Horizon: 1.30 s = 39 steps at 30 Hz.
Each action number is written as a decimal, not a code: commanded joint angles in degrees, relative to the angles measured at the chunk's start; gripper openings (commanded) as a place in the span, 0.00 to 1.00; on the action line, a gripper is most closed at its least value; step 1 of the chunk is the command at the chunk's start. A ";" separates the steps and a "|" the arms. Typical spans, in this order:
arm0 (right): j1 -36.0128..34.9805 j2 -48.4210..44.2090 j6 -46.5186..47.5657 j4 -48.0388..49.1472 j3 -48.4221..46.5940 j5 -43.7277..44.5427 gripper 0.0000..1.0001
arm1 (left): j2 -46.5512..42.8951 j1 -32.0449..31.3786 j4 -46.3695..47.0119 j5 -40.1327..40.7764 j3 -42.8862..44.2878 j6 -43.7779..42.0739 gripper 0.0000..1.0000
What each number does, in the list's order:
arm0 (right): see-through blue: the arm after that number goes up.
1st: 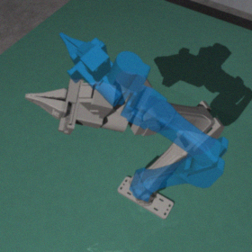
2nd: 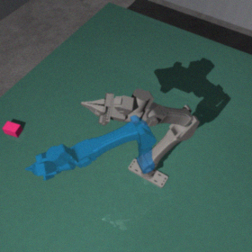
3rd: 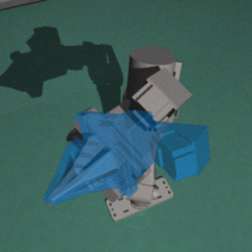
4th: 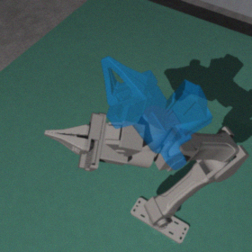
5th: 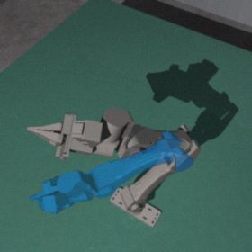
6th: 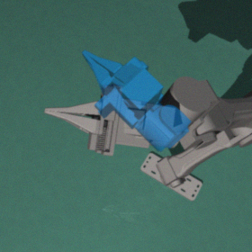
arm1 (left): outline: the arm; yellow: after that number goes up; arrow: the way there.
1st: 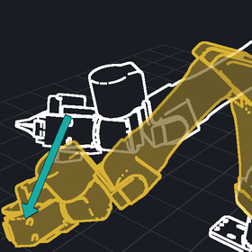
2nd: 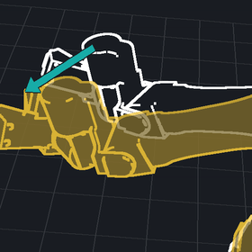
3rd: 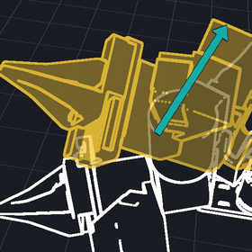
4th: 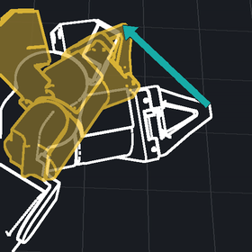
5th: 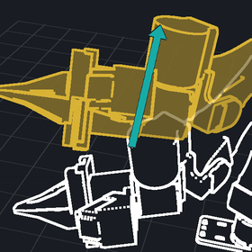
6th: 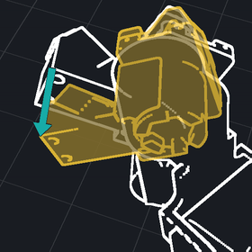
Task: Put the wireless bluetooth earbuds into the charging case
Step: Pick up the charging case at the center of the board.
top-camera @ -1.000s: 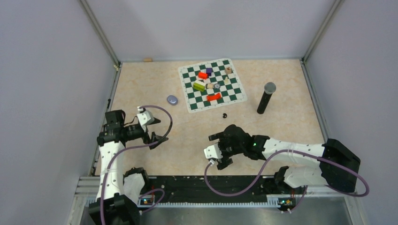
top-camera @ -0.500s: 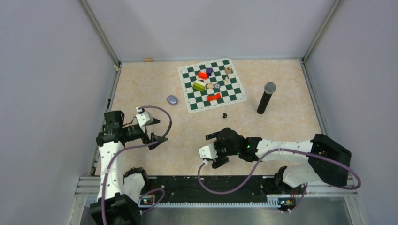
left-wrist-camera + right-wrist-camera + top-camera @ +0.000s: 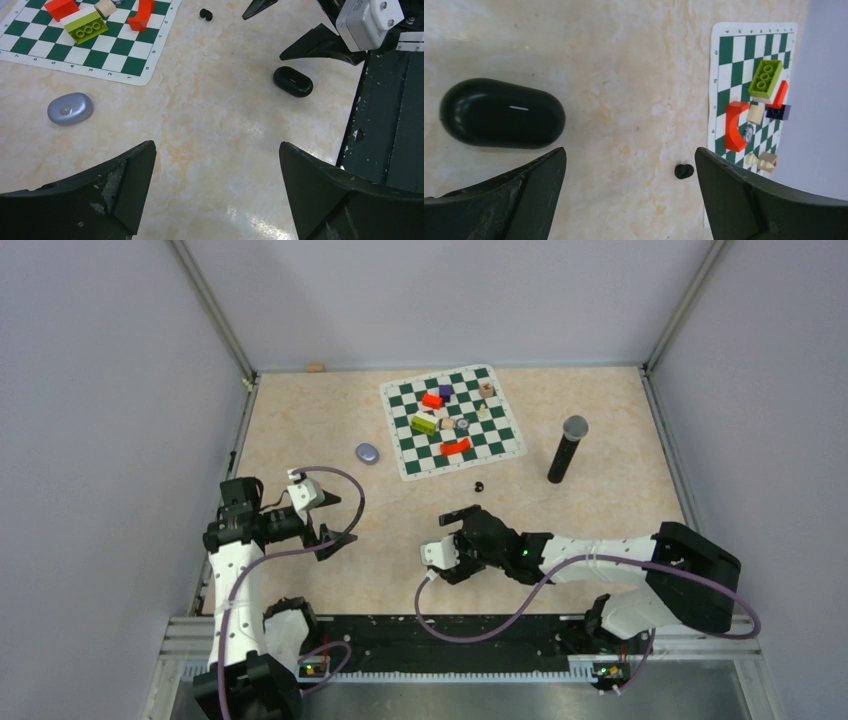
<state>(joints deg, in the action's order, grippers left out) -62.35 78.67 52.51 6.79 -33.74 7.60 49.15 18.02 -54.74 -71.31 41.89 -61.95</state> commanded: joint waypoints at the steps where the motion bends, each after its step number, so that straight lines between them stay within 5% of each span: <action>1: 1.51 -0.90 1.20 5.35 -0.19 4.91 0.99 | -0.02 0.51 -1.41 -2.87 2.16 -2.15 0.99; 7: 3.63 -2.94 -0.94 4.38 -2.05 6.48 0.99 | 0.58 0.67 -2.16 -3.08 2.51 -2.76 0.99; 16: 2.87 -5.77 -13.05 -7.40 -7.40 -10.86 0.99 | 1.67 0.79 -2.52 -2.81 2.54 -3.68 0.99; 28: -4.23 -0.97 -11.59 -17.97 -10.88 -19.07 0.99 | 1.54 1.53 -3.27 -3.25 2.60 -4.47 0.99; 39: -5.03 4.02 -10.37 -9.27 -8.48 -5.84 0.99 | 1.78 1.82 -4.51 -3.43 2.92 -5.59 0.99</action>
<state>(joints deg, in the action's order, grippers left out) -66.65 82.26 41.04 -7.25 -41.74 -3.25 50.92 19.31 -58.15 -72.62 42.92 -65.87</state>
